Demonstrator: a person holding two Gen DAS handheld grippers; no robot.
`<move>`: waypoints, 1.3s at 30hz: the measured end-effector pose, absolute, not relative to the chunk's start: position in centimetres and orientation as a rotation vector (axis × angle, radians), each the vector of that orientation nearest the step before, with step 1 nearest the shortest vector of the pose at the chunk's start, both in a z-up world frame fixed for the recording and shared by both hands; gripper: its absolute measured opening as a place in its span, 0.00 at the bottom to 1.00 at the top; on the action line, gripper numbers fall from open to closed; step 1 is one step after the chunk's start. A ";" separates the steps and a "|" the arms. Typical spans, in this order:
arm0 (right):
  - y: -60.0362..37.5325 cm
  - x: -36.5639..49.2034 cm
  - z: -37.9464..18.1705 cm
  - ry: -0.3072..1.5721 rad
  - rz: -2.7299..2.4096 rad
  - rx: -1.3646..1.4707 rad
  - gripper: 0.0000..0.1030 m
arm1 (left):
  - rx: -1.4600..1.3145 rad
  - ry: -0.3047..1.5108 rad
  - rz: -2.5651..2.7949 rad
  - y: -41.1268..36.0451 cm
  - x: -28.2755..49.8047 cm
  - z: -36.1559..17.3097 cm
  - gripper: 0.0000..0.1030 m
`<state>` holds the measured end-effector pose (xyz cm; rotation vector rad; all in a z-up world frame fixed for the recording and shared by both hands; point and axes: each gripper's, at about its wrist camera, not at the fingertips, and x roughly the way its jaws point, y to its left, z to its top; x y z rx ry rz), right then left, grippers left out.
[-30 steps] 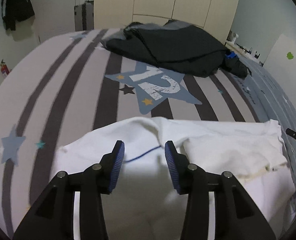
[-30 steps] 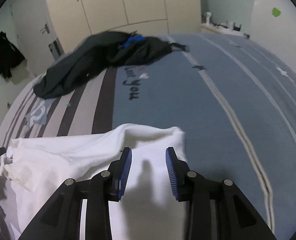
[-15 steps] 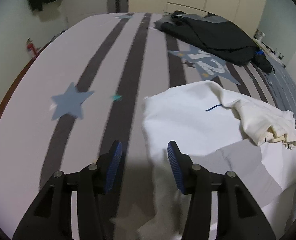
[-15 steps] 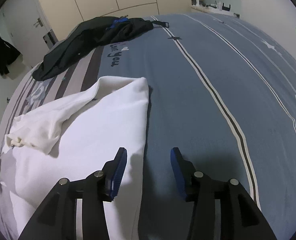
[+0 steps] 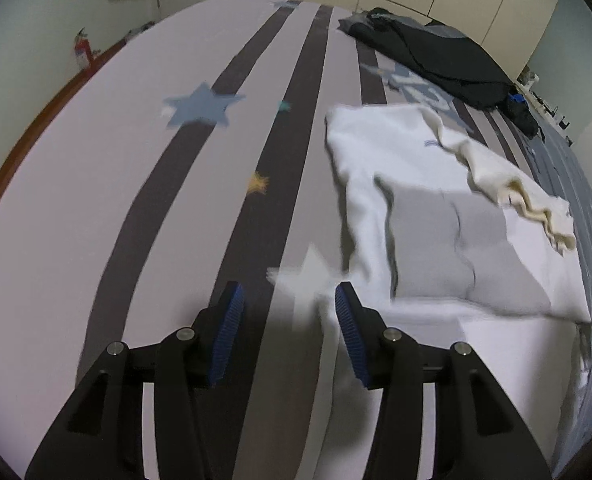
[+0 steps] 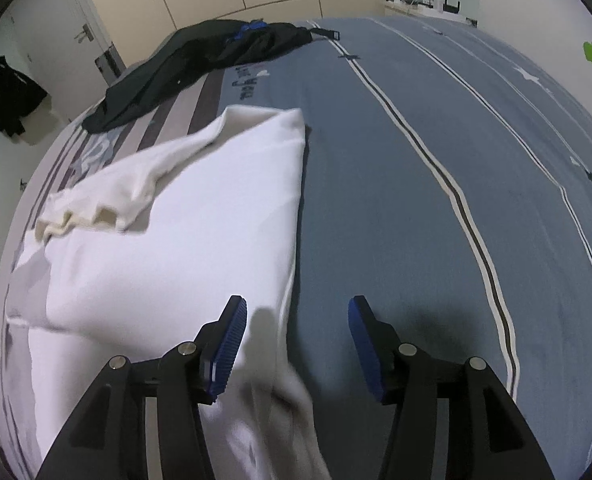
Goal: Fold clothes
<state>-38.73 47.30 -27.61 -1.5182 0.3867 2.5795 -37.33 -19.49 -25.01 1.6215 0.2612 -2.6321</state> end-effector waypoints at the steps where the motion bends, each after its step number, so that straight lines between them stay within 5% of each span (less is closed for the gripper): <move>1: 47.1 -37.9 -27.5 0.387 2.579 -1.520 0.48 | 1.622 0.248 -2.629 -19.4 -36.3 -24.9 0.44; 9: 45.3 -28.7 -25.8 0.328 2.593 -1.541 0.51 | 1.690 0.157 -2.606 -18.8 -26.1 -24.1 0.45; 18: 42.6 -17.7 -25.9 0.222 2.624 -1.586 0.55 | 1.653 0.106 -2.559 -17.8 -15.2 -24.0 0.60; 39: 41.9 -3.9 -30.7 0.297 2.496 -1.563 0.55 | 1.716 0.046 -2.648 -18.5 -5.0 -28.6 0.61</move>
